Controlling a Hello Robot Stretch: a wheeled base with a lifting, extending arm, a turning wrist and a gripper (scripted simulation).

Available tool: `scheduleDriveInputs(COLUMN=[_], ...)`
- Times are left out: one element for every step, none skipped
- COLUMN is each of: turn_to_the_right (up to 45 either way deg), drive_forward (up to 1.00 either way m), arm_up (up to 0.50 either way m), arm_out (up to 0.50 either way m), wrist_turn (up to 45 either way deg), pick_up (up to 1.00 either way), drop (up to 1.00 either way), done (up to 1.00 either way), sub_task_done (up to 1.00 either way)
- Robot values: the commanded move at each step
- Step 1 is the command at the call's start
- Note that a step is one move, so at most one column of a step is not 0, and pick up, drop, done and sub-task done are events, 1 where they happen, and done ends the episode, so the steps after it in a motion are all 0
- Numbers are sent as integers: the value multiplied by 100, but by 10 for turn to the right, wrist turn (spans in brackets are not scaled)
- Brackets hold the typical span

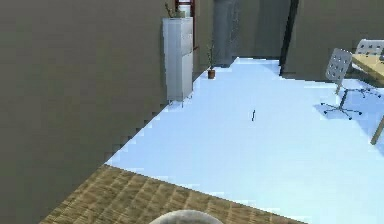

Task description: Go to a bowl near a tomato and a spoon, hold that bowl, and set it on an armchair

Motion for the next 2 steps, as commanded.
scheduleDriveInputs(turn_to_the_right=[150, 30], drive_forward=[0, 0], arm_up=[0, 0], arm_out=[0, 0], wrist_turn=[0, 0], pick_up=[0, 0], drop=[0, 0], done=[0, 0], sub_task_done=[0, 0])
